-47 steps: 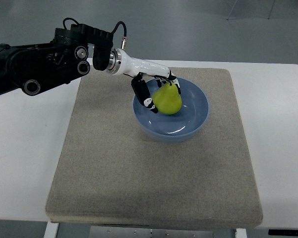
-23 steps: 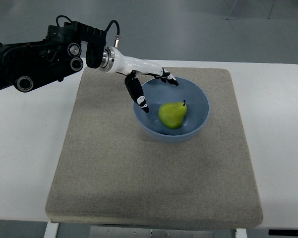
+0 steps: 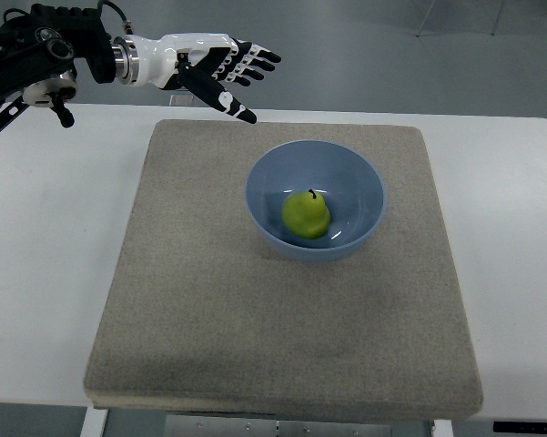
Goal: Place pear in bowl with left hand
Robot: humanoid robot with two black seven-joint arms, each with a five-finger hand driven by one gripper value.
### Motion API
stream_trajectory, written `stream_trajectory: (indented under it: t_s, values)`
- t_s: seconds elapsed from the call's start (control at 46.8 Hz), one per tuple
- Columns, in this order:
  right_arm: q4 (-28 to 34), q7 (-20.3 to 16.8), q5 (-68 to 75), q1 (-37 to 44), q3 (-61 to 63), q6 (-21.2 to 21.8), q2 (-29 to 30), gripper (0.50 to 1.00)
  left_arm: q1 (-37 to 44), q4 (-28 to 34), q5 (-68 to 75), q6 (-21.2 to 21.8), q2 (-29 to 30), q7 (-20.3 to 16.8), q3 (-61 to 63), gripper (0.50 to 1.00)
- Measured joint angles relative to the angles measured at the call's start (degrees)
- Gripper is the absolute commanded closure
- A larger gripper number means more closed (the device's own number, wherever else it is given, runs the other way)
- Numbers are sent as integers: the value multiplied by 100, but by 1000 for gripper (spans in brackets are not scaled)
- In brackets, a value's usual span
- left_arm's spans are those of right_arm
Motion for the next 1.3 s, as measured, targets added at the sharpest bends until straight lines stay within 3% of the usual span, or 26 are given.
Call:
stream_trajectory:
  t_s: [0.235, 0.684, 0.897, 1.111, 1.303]
  values:
    - [0, 0, 0, -3, 0, 0, 0, 576, 540, 1014, -1122, -71, -26, 1, -702, 506]
    - [0, -1, 0, -4, 0, 0, 0, 576, 1434, 1888, -3265, -688, -69, 46, -1590, 506]
    - [0, -1, 0, -3, 0, 0, 0, 574, 1735, 1891, -3705, -691, -93, 455, -1605, 506]
    - [0, 0, 0, -4, 0, 0, 0, 576, 1823, 2000, -4481, -691, -100, 1094, -1607, 506]
    - [0, -1, 0, -4, 2, 0, 0, 576, 1832, 2001, -4912, -690, -99, 1362, -1639, 506]
